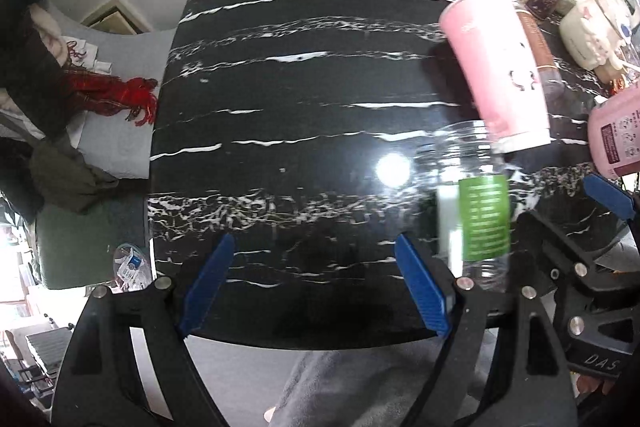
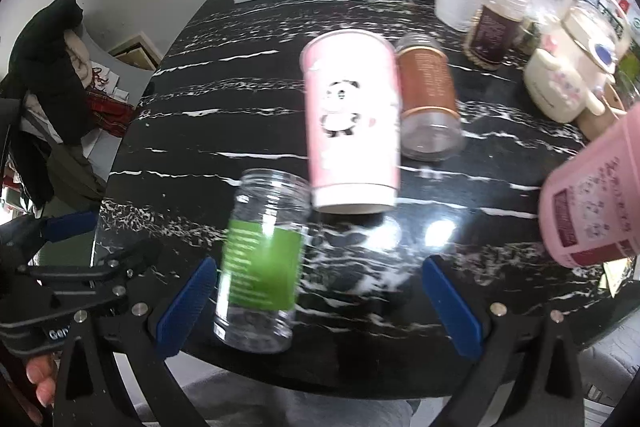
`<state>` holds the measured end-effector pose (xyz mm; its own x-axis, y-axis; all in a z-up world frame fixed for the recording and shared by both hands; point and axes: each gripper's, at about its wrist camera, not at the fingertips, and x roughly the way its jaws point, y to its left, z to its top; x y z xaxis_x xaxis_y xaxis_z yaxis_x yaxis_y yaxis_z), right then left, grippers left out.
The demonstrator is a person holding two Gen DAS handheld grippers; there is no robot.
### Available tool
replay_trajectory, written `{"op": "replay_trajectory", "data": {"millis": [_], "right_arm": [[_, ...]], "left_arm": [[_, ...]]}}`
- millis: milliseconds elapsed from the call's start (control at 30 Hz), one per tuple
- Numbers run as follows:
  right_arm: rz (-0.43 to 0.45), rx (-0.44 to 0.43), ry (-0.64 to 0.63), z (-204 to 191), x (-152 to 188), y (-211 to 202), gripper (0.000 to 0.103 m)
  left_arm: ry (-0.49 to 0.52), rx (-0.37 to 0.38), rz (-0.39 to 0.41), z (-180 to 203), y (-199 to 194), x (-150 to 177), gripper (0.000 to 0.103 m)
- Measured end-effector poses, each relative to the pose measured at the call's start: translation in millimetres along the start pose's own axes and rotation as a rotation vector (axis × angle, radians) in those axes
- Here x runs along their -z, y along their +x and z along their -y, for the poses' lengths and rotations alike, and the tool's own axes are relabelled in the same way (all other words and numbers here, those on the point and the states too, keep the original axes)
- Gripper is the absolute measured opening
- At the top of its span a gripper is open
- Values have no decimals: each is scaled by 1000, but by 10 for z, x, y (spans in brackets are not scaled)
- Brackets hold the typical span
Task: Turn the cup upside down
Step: 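Close the right tool on the jar while the left tool opens and releases it, then rotate the held jar with the right tool so its opening faces down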
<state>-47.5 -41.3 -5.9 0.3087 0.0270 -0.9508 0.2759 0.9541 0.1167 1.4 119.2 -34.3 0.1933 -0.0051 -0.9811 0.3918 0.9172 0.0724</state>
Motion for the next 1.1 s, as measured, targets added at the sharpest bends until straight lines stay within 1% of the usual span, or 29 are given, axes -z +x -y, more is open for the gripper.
{"op": "replay_trajectory", "data": {"millis": [233, 567, 667, 767, 933, 1000, 1100], "right_arm": [[-51, 17, 13, -191, -65, 264, 102], [-107, 61, -14, -355, -119, 543, 101], [-130, 50, -14, -367, -124, 613, 98], [-144, 38, -15, -376, -139, 670, 92], [-168, 22, -30, -416, -178, 762, 86], [-187, 10, -34, -437, -194, 813, 79], [-197, 1, -39, -465, -200, 853, 76]], "left_arm": [[-15, -36, -17, -222, 172, -14, 82], [-34, -71, -34, -383, 292, -58, 82], [-45, -76, -36, -410, 299, -61, 82], [-54, -77, -37, -415, 299, -63, 82], [-67, -80, -40, -403, 292, -49, 82], [-70, -82, -40, -406, 272, -33, 82], [-75, -86, -38, -410, 250, -18, 82]]}}
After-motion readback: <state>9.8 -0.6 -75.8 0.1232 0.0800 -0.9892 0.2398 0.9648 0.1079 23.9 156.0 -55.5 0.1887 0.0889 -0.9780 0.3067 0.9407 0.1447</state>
